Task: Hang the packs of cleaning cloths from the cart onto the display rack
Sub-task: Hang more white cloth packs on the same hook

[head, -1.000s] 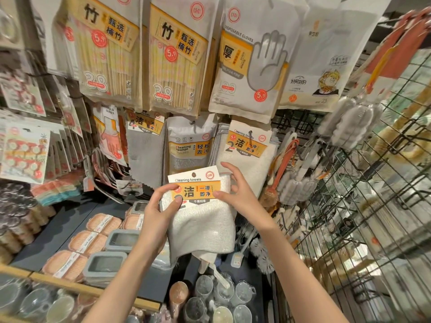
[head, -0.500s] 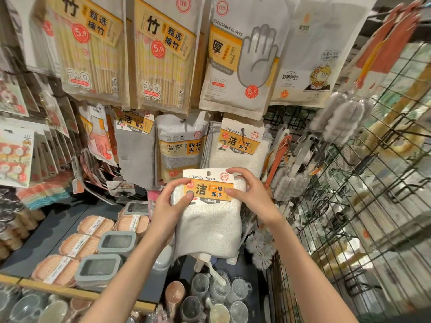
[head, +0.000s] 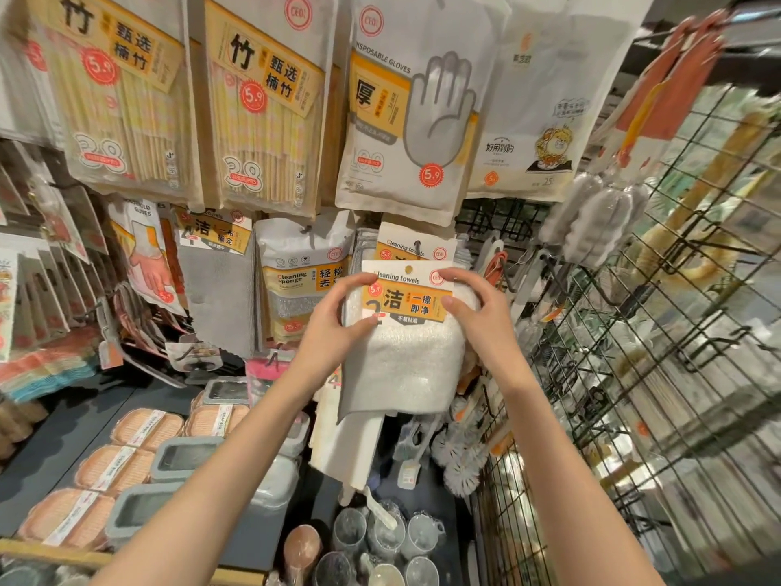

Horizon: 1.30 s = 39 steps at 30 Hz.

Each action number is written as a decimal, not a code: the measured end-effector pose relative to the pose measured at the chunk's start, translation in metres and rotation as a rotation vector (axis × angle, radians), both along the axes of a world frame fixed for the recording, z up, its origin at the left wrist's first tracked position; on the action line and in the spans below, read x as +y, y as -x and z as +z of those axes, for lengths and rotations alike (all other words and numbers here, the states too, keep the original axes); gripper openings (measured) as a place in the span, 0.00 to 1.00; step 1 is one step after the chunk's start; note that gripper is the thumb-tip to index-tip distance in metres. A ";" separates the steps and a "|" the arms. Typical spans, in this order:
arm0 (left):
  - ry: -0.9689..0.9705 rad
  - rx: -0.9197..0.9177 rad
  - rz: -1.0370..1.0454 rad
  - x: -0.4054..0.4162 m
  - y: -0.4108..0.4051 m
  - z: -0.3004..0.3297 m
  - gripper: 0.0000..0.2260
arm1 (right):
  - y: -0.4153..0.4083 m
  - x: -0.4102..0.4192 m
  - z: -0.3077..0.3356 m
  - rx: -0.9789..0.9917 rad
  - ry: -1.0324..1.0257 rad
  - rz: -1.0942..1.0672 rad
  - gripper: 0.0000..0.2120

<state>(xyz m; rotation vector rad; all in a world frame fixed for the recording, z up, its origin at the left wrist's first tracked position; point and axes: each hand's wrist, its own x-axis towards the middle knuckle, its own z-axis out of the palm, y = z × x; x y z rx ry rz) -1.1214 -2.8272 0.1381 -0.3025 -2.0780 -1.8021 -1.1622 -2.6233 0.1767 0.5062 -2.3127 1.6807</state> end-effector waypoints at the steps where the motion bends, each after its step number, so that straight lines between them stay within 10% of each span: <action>1: -0.011 0.001 0.000 0.001 0.005 0.004 0.23 | 0.004 -0.001 0.004 0.022 -0.004 -0.020 0.17; 39: 0.086 -0.110 0.056 0.005 0.084 -0.001 0.32 | 0.066 0.001 -0.013 -0.107 -0.191 -0.079 0.30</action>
